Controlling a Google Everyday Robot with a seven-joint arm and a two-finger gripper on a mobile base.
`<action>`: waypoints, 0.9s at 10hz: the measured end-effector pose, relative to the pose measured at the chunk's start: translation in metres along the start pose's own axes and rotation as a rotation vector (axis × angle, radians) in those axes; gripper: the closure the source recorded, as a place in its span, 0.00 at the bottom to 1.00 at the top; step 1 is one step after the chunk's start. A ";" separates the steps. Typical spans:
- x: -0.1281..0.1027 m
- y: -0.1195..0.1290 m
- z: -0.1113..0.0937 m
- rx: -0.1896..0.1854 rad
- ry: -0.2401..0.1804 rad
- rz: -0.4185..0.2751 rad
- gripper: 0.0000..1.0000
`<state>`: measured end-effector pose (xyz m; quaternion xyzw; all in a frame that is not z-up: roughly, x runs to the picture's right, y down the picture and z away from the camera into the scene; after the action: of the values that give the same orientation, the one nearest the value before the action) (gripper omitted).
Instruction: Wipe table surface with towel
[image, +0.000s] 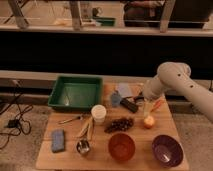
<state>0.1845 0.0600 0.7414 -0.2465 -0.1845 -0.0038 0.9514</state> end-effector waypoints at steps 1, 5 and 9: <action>-0.001 0.000 0.001 -0.001 -0.002 -0.001 0.00; -0.020 -0.012 0.039 -0.012 -0.024 -0.036 0.00; -0.027 -0.039 0.072 -0.018 -0.050 -0.069 0.00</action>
<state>0.1301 0.0572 0.8085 -0.2486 -0.2167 -0.0322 0.9435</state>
